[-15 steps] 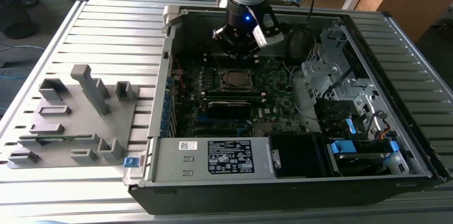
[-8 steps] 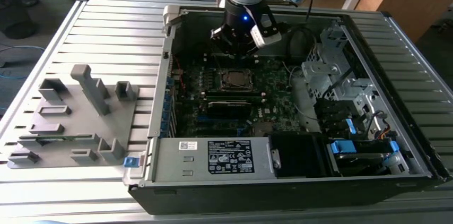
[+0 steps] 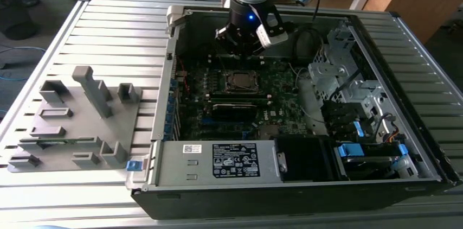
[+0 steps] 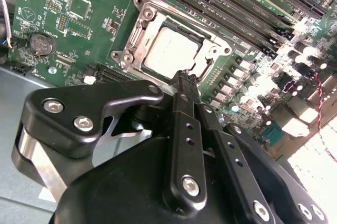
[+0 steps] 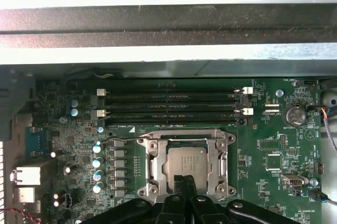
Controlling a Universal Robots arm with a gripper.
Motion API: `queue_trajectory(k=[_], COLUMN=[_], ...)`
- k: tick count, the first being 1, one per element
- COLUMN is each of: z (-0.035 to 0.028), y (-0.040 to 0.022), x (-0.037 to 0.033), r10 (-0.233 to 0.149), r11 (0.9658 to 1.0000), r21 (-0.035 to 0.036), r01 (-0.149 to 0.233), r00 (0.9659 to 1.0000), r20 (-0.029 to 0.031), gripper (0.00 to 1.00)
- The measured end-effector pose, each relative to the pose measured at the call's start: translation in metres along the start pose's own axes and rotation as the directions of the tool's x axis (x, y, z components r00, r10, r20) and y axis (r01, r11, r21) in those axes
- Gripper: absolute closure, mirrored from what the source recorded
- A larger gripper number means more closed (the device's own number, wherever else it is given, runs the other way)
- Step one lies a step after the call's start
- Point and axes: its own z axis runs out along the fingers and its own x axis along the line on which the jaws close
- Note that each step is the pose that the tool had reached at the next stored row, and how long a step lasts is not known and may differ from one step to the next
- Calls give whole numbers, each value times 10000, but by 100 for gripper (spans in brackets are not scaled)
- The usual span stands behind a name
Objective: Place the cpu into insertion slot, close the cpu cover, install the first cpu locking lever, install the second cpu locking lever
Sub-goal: 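Install the first cpu locking lever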
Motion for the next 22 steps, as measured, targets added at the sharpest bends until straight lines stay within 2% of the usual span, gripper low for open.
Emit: queue_trajectory(k=[7,14,22], z=[-2,-3,-33], y=[0,-3,-3], x=[5,90,95], r10=[2,0,0], r11=[10000,10000,10000], r21=[3,2,4], r01=[-2,0,0], r00=[10000,10000,10000], r20=[-1,3,2], gripper=[89,89,89])
